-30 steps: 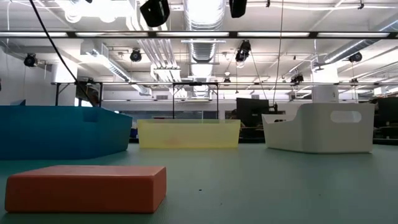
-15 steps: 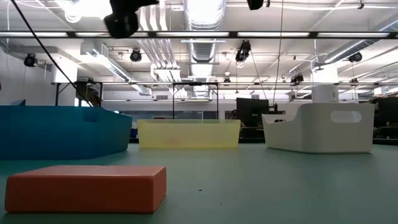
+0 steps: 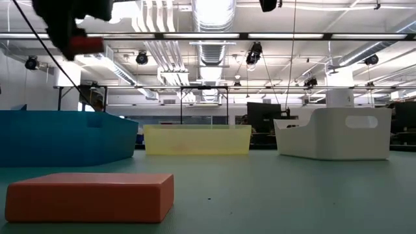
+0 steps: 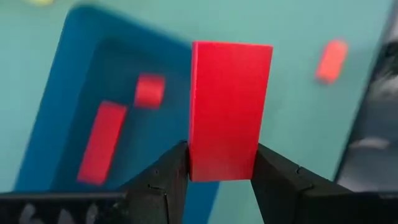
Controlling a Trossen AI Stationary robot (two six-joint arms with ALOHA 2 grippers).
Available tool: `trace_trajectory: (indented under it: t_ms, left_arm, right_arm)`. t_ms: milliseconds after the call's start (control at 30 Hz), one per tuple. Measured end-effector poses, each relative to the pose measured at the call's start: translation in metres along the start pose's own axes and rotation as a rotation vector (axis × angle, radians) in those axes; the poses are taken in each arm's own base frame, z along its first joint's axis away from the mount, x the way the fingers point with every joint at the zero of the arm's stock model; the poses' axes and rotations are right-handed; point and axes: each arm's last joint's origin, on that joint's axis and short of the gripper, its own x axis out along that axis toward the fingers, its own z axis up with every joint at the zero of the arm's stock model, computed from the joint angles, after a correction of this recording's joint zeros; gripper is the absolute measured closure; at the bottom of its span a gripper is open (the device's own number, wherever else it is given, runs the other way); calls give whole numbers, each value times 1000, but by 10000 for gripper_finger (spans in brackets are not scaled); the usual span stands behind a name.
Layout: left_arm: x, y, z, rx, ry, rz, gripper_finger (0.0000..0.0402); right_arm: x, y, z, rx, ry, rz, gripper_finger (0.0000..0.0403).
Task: Sort & place blocks by color
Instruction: Put the red block into the dark blue bin
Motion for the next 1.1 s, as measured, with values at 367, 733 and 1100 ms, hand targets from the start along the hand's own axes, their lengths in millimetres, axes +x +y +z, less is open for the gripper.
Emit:
trace_trajectory:
  t_ms: [367, 733, 1100]
  left_arm:
    - [46, 8, -1, 187, 334, 149, 267]
    - [89, 8, 10, 311, 509, 182, 267]
    - [121, 22, -5, 291, 519, 198, 267]
  right_arm:
    - [0, -1, -1, -2, 8, -10, 195]
    - [0, -1, -2, -3, 15, -13, 195]
    - [0, -1, -2, -17, 15, -14, 195]
